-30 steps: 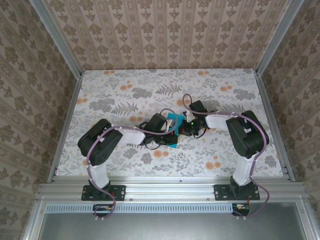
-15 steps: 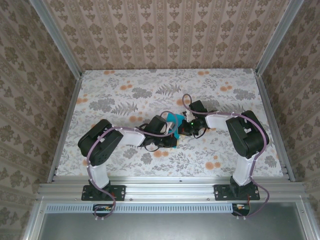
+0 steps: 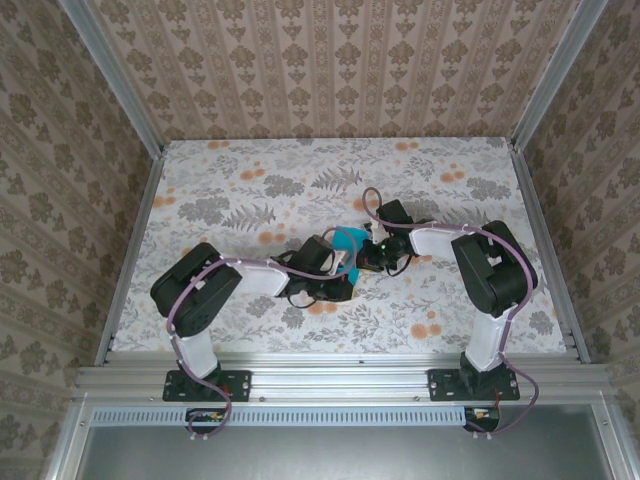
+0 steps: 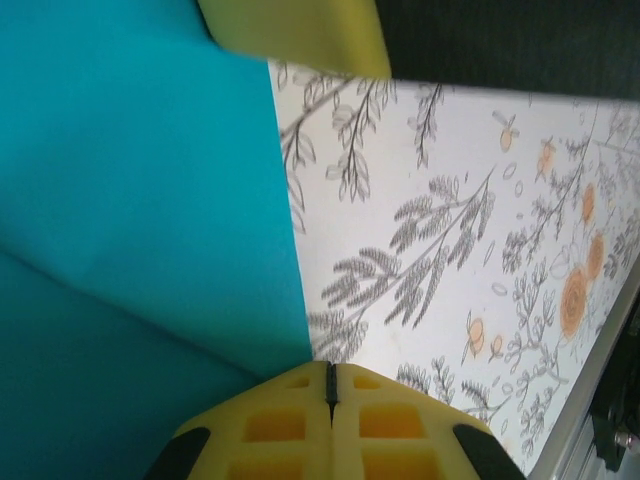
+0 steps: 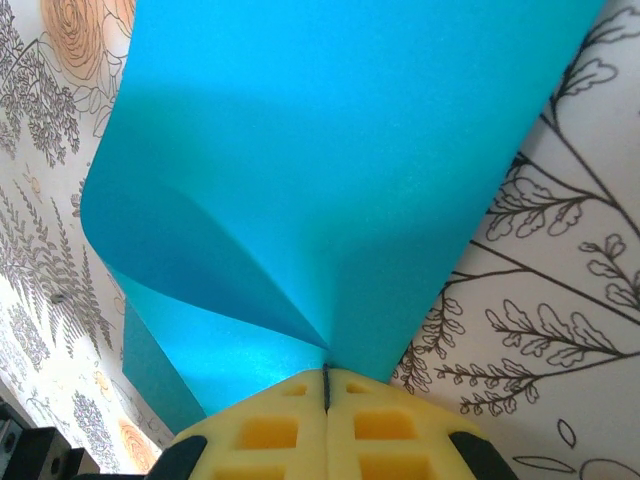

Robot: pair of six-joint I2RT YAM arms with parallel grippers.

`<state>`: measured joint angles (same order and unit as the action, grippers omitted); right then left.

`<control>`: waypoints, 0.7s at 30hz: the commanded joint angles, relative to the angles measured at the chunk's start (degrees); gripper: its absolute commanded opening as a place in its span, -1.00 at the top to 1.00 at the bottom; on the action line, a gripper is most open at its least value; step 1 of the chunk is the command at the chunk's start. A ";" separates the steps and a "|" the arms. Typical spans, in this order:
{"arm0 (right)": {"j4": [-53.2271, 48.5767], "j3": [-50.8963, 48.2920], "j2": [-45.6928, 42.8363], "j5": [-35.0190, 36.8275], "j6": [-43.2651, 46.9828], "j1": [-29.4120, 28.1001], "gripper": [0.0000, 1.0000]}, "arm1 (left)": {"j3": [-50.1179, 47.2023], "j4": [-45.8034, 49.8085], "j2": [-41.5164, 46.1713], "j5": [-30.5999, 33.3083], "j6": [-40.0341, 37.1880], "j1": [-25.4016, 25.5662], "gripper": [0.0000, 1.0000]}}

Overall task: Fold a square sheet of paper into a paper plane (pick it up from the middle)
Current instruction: Fold the triangle a second time at the center of the table.

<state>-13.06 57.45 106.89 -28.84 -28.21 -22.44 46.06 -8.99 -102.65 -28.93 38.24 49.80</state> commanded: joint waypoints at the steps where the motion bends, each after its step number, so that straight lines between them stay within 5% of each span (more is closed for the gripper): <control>1: -7.44 -1.38 3.40 10.02 1.49 0.55 0.90 | -1.46 6.05 1.01 -1.11 -2.22 0.99 1.00; 21: -6.19 -1.55 2.14 8.10 2.23 -0.22 0.90 | 1.74 1.39 9.36 2.53 -0.22 -3.58 1.00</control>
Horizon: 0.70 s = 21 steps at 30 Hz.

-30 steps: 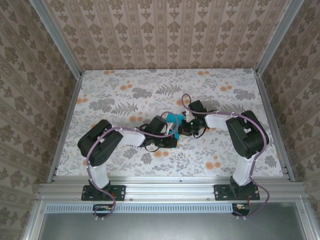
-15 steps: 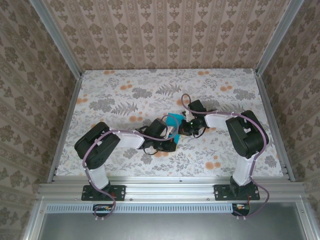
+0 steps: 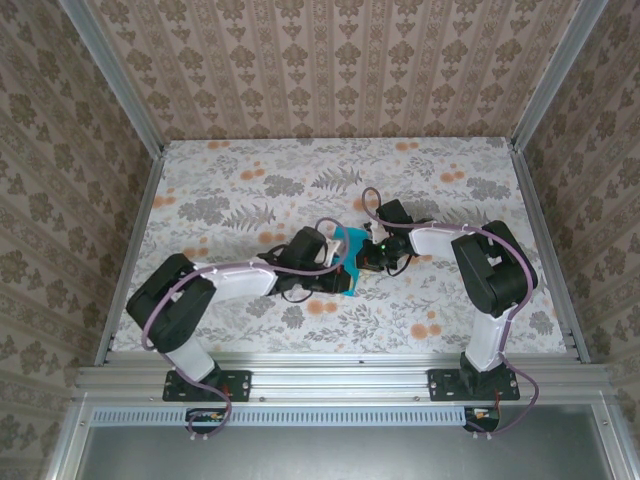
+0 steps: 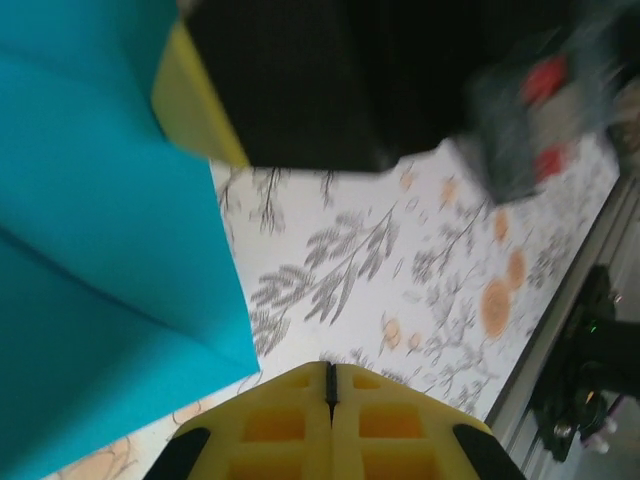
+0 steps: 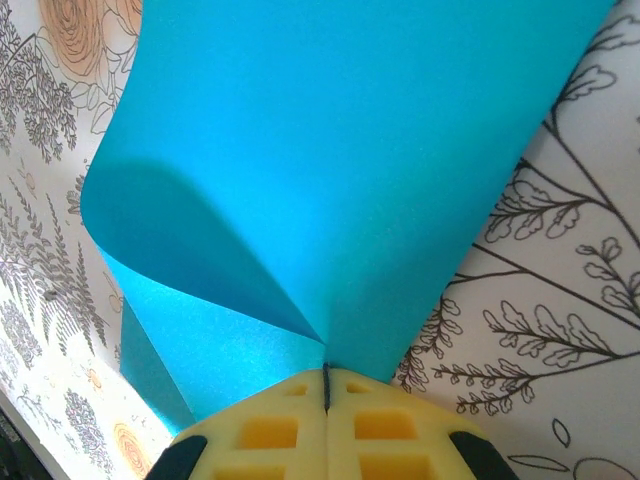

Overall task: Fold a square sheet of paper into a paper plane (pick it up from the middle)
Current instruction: Fold the triangle a second time at the center of the table.

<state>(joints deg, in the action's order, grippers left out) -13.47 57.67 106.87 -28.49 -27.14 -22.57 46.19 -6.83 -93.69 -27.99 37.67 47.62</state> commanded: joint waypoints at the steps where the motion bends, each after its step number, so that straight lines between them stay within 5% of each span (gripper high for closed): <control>1: -5.77 -1.77 2.12 7.62 1.12 -0.10 0.90 | 2.09 -1.03 -0.46 1.46 0.30 -1.88 1.00; 21: -5.42 -1.35 2.11 7.31 0.91 -0.43 0.90 | 9.67 2.28 -15.00 -0.49 -4.31 -5.18 1.00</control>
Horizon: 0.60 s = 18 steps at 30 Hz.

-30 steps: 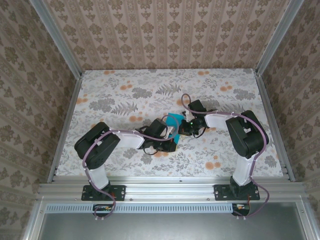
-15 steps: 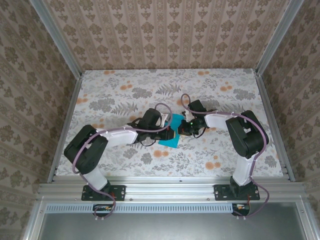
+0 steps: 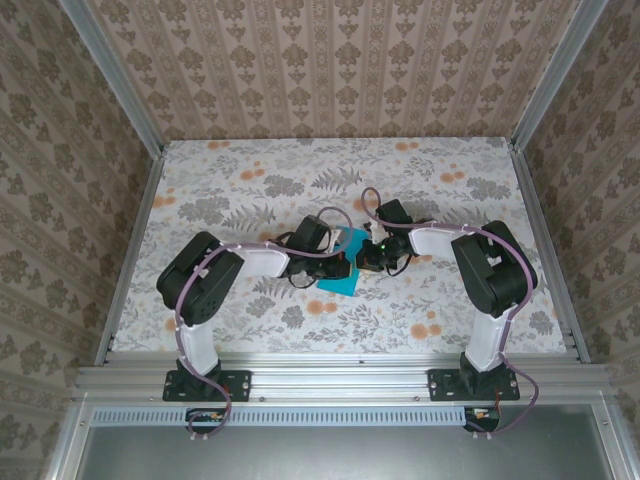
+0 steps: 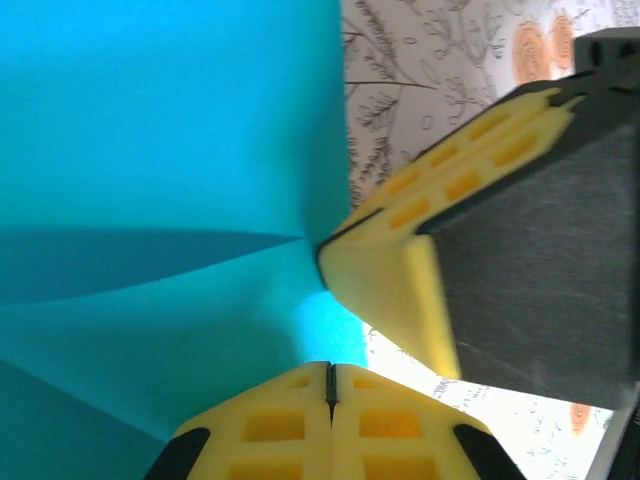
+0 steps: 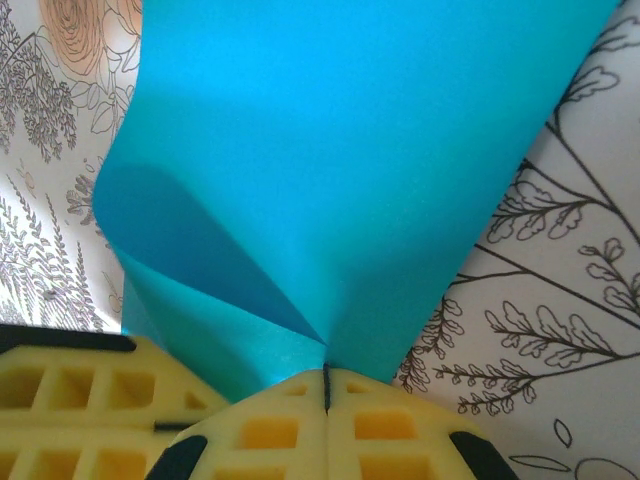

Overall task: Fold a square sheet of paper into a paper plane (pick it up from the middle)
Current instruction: Fold the triangle a second time at the center of the table.

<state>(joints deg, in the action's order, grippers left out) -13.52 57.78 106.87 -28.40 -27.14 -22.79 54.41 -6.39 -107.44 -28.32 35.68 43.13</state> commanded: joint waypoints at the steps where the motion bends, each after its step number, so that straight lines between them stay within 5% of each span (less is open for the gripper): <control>1: -5.38 -1.52 2.07 7.20 0.94 -0.28 0.90 | 1.53 2.14 -1.68 -0.11 -2.52 -0.82 1.00; 18: 1.62 -6.72 -9.13 3.54 -4.49 -0.30 0.66 | -0.18 3.09 -5.48 -0.74 -3.69 -1.22 1.00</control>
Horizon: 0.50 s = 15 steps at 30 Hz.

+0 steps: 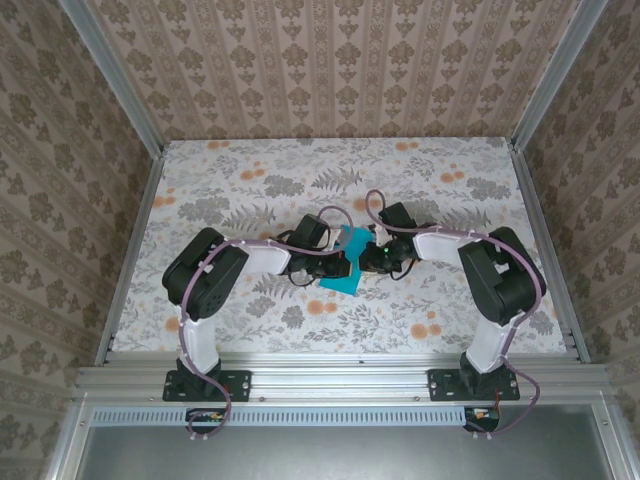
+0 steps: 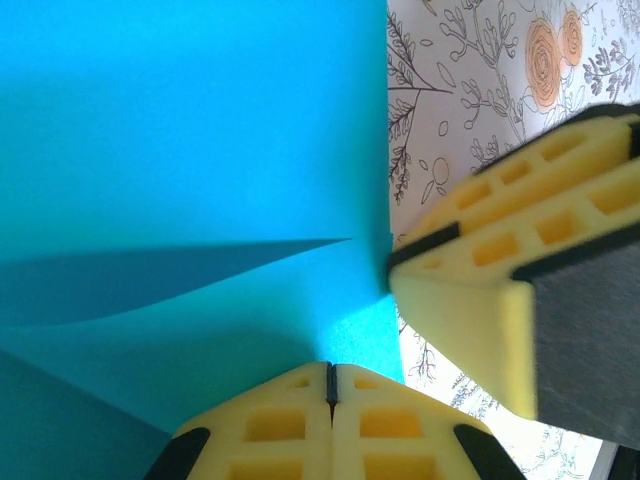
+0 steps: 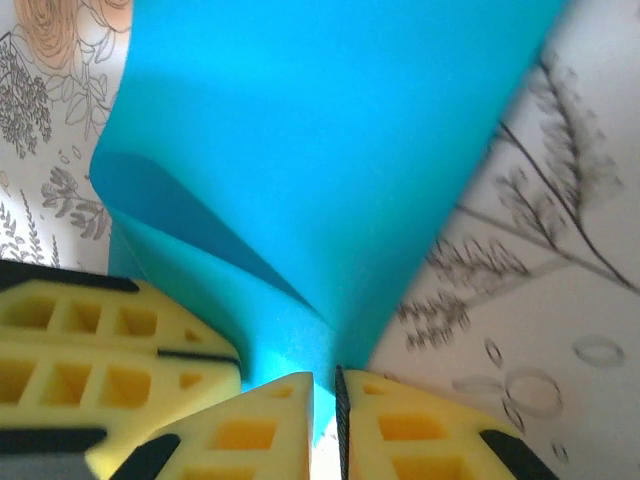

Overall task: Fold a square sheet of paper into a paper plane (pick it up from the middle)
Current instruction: Fold the triangle a second time at the center of the table.

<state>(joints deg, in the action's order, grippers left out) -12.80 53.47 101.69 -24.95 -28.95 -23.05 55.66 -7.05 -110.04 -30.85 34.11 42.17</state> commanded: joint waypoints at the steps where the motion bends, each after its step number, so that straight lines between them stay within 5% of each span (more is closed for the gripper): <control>1: 2.58 -3.94 -5.35 -1.31 -4.18 0.02 0.66 | -1.53 3.71 -2.90 1.59 -2.18 -0.39 1.00; 8: 17.06 -14.15 -11.07 -9.07 -17.58 -2.63 0.81 | -1.96 3.18 -2.81 0.73 -2.19 -0.67 1.00; 15: 26.30 -15.00 -5.90 -9.46 -23.98 -7.33 0.87 | -1.94 3.18 -2.18 0.34 -2.23 -0.95 1.00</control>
<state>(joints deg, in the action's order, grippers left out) 7.42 38.41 93.51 -32.86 -48.42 -29.63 55.53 -7.46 -110.19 -31.90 33.54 41.71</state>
